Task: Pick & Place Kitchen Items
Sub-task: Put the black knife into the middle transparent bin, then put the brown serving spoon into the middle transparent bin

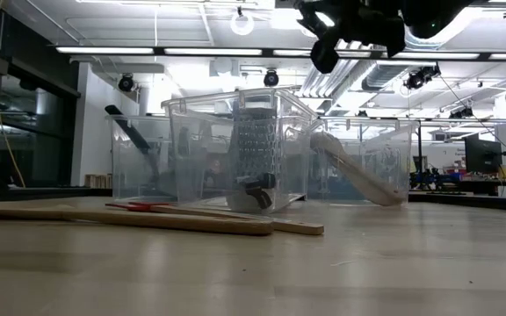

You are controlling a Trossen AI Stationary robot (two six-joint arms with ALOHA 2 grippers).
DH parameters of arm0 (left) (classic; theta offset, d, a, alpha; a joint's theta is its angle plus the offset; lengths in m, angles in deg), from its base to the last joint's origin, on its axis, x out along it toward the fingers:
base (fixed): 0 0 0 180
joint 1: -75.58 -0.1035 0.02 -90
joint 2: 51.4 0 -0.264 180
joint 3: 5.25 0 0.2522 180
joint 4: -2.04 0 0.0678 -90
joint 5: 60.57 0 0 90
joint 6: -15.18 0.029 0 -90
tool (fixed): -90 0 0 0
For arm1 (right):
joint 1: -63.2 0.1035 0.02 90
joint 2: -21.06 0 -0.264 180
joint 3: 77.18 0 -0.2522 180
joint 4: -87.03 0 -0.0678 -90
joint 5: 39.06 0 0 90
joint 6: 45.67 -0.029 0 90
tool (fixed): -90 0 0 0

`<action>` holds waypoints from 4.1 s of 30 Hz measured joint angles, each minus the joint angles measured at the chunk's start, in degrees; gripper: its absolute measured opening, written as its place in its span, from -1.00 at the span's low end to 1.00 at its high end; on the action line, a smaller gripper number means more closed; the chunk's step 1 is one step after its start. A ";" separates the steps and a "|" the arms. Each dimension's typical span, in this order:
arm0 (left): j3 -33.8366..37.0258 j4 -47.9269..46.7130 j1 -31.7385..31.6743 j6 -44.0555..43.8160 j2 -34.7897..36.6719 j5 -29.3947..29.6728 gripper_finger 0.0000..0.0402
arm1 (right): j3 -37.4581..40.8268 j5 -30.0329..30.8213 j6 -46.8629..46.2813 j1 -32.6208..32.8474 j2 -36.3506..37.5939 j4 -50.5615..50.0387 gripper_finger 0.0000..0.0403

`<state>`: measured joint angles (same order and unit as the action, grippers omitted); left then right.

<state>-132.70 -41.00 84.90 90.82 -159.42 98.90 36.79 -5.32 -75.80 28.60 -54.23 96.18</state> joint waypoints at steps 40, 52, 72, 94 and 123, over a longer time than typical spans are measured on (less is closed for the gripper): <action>46.19 -2.14 -14.21 -77.37 37.10 -42.62 -0.32 | -0.04 55.32 -11.17 18.05 0.71 -12.50 -0.56; 58.56 -0.88 -14.18 -82.12 44.67 -52.49 -0.34 | -0.09 62.83 -16.97 24.86 -6.81 -6.57 -0.56; 59.19 -0.46 -14.19 -82.49 45.89 -53.48 -0.34 | -9.83 58.90 -27.09 30.98 -15.33 -20.19 -0.56; 59.19 -0.22 -14.19 -83.47 46.11 -53.26 -0.34 | -22.74 61.58 -25.08 30.61 -20.18 -46.19 -0.56; 59.18 -0.28 -14.19 -85.16 46.17 -53.30 -0.34 | -22.58 55.70 -23.68 29.12 -22.67 -46.41 -0.47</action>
<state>-73.53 -41.28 70.72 5.66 -113.25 45.59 14.21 50.38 -99.48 57.71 -76.89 49.76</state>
